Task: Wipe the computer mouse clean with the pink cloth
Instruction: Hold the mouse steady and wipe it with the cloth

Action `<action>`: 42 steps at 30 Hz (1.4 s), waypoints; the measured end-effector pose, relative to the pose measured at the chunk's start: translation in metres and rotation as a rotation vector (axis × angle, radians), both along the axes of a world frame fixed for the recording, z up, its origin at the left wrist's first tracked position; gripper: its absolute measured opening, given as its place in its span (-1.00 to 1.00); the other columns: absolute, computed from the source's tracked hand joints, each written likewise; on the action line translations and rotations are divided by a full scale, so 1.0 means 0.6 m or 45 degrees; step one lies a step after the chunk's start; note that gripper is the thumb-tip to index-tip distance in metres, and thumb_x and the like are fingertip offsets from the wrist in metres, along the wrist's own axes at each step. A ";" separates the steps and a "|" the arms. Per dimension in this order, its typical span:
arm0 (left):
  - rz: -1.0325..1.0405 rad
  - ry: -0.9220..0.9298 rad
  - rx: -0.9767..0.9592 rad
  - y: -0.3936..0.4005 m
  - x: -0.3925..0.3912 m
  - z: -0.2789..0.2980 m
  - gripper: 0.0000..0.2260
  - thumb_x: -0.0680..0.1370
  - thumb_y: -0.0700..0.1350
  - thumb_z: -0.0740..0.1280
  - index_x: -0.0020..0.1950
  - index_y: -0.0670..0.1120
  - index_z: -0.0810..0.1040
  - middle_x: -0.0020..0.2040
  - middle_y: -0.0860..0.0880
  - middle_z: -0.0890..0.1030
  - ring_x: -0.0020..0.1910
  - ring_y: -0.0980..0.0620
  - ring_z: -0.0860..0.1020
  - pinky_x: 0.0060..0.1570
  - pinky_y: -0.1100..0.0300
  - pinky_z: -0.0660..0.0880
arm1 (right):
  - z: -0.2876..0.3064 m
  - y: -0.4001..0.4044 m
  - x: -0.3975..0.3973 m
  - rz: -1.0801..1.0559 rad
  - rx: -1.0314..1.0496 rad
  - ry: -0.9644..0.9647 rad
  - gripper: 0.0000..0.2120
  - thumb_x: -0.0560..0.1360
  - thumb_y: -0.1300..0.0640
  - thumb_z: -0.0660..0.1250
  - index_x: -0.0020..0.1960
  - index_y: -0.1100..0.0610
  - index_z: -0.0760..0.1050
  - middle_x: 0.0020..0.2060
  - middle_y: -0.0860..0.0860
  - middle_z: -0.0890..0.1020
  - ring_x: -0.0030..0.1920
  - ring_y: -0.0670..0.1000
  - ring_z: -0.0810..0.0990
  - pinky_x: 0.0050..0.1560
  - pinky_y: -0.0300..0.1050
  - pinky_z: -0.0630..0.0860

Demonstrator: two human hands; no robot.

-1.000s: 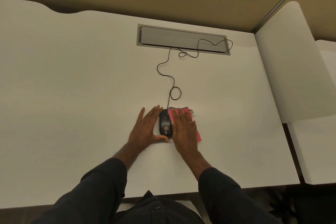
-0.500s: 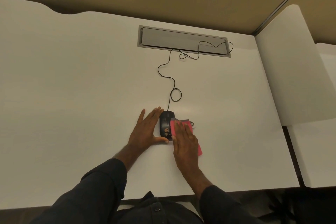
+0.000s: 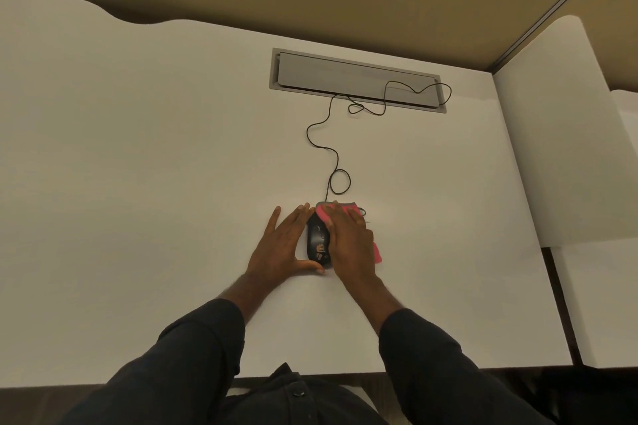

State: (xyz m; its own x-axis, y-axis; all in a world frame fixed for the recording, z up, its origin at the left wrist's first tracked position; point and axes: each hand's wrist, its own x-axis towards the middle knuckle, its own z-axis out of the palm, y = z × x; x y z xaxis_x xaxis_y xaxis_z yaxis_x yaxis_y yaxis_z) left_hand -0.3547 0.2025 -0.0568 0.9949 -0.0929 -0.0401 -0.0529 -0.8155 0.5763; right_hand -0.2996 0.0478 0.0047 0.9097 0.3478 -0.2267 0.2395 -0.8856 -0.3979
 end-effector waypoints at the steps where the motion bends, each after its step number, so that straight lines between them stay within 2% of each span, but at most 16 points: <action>1: 0.002 -0.003 -0.002 -0.001 0.000 0.000 0.09 0.32 0.59 0.16 0.62 -0.04 -0.07 0.59 0.05 0.03 0.54 0.27 -0.18 0.56 -0.08 -0.17 | 0.004 0.005 0.001 0.059 -0.115 -0.004 -0.40 0.55 0.07 0.37 0.53 -0.03 0.25 0.51 0.00 0.33 0.51 0.13 0.25 0.39 0.21 0.36; 4: -0.003 0.010 0.018 -0.003 0.000 -0.001 0.08 0.34 0.60 0.13 0.62 -0.07 -0.02 0.60 0.01 0.07 0.55 0.22 -0.08 0.56 -0.07 -0.17 | 0.011 0.019 -0.004 0.241 -0.427 -0.024 -0.19 0.45 0.00 0.47 0.57 0.01 0.13 0.56 0.03 0.20 0.52 0.17 0.18 0.38 0.18 0.33; 9: 0.006 0.009 0.023 -0.004 0.000 -0.003 0.06 0.35 0.58 0.15 0.62 -0.09 0.02 0.60 0.03 0.04 0.53 0.26 -0.14 0.55 0.00 -0.24 | 0.008 0.018 -0.021 0.360 -0.573 -0.125 -0.17 0.50 -0.07 0.42 0.59 0.07 0.03 0.58 0.09 0.14 0.53 0.22 0.16 0.37 0.18 0.30; 14: 0.003 0.004 0.001 -0.002 0.000 -0.002 0.06 0.34 0.58 0.17 0.62 -0.07 0.02 0.59 0.06 0.01 0.55 0.25 -0.14 0.55 0.03 -0.27 | 0.012 0.000 -0.041 0.440 -0.610 -0.270 -0.12 0.25 -0.12 0.63 0.47 0.09 0.40 0.41 0.11 0.48 0.38 0.24 0.46 0.17 0.17 0.53; 17: -0.016 0.012 0.002 0.000 0.000 0.000 0.06 0.34 0.58 0.21 0.62 -0.06 0.04 0.61 0.02 0.10 0.59 0.16 0.00 0.56 -0.04 -0.21 | 0.011 -0.013 -0.050 0.510 -0.535 -0.359 -0.18 0.17 -0.04 0.69 0.37 0.12 0.52 0.29 0.13 0.59 0.30 0.26 0.55 0.07 0.18 0.60; 23: -0.005 0.008 -0.028 -0.003 0.000 -0.002 0.05 0.34 0.56 0.22 0.61 -0.07 0.07 0.60 0.03 0.12 0.58 0.16 0.04 0.57 -0.04 -0.17 | -0.001 -0.043 -0.071 0.587 -0.289 -0.491 -0.32 0.32 0.12 0.61 0.40 0.11 0.49 0.36 0.12 0.54 0.38 0.27 0.47 0.19 0.26 0.52; 28: -0.034 0.014 -0.025 -0.002 0.002 -0.005 0.06 0.34 0.54 0.24 0.60 -0.14 0.12 0.59 -0.05 0.17 0.57 0.09 0.11 0.57 -0.05 -0.15 | -0.015 -0.066 -0.075 0.692 -0.223 -0.548 -0.37 0.41 0.19 0.51 0.45 0.10 0.43 0.43 0.09 0.47 0.45 0.24 0.39 0.29 0.25 0.43; 33: -0.030 0.010 -0.004 -0.001 0.003 -0.004 0.04 0.36 0.52 0.24 0.60 -0.16 0.11 0.58 -0.02 0.09 0.56 0.12 0.03 0.55 0.06 -0.28 | -0.027 -0.085 -0.076 0.764 -0.186 -0.531 -0.32 0.38 0.19 0.55 0.45 0.14 0.42 0.43 0.13 0.46 0.44 0.24 0.40 0.26 0.31 0.47; 39: -0.021 0.028 0.001 -0.002 0.002 -0.004 0.05 0.36 0.53 0.23 0.61 -0.12 0.08 0.57 0.07 0.00 0.57 0.17 0.02 0.55 0.07 -0.29 | -0.026 -0.105 -0.076 0.818 -0.160 -0.541 -0.33 0.43 0.21 0.51 0.49 0.12 0.36 0.47 0.12 0.41 0.48 0.22 0.33 0.30 0.28 0.45; 42: -0.017 0.027 -0.017 -0.001 0.002 -0.003 0.04 0.36 0.55 0.21 0.61 -0.09 0.07 0.57 0.09 0.00 0.56 0.20 0.00 0.55 0.07 -0.28 | -0.025 -0.114 -0.077 0.819 -0.145 -0.495 -0.21 0.39 0.19 0.56 0.52 0.10 0.27 0.47 0.11 0.41 0.48 0.22 0.34 0.27 0.28 0.47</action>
